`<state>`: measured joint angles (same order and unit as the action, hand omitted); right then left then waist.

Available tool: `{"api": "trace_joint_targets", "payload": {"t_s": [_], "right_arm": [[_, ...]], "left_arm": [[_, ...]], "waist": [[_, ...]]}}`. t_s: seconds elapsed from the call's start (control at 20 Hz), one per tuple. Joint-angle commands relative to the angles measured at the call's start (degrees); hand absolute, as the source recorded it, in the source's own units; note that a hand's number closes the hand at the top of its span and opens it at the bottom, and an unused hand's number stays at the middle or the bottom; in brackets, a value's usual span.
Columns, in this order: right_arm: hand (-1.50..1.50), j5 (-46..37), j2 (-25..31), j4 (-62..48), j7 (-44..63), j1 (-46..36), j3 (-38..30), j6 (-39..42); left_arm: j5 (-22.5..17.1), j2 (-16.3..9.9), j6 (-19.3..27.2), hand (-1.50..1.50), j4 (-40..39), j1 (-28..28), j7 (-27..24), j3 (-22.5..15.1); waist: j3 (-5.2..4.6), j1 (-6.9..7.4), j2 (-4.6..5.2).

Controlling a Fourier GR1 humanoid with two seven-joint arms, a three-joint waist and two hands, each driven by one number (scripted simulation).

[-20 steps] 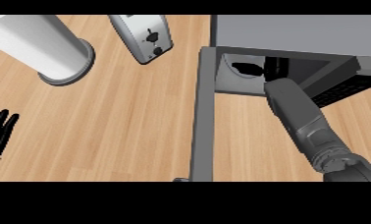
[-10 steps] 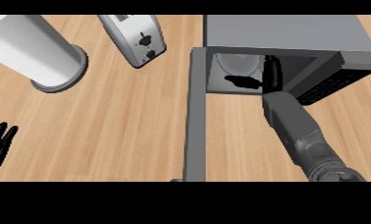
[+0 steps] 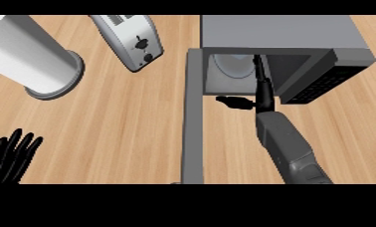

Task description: Pick up the milk, place it into the microwave and close the microwave

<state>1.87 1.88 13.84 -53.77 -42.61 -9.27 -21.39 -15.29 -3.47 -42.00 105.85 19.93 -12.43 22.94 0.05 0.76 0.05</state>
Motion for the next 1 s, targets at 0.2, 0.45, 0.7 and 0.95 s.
{"api": "trace_joint_targets", "payload": {"t_s": [0.2,0.45,0.7,0.95], "right_arm": [[-1.50,1.5,-1.3,10.0,-3.2,12.0,3.7,12.4],[-1.50,4.2,-1.9,19.7,-2.1,21.5,10.5,12.2],[-1.50,7.1,-1.9,34.5,0.2,32.4,13.7,14.1],[1.50,9.2,2.6,53.0,6.7,44.3,14.9,17.6]], "left_arm": [[1.3,1.4,-3.2,-1.50,0.6,0.8,0.5,-4.5],[5.5,3.3,-1.9,-1.50,4.8,-1.3,3.5,-10.2],[13.4,3.4,-1.4,1.50,0.4,-2.9,-0.8,-15.2],[14.6,2.6,1.2,1.50,-1.5,-10.0,2.8,-16.7]], "waist": [[-0.10,-1.55,-0.48],[-0.13,-2.31,-0.70],[-0.23,-2.92,-0.77],[-0.18,-2.55,-0.40]]}}
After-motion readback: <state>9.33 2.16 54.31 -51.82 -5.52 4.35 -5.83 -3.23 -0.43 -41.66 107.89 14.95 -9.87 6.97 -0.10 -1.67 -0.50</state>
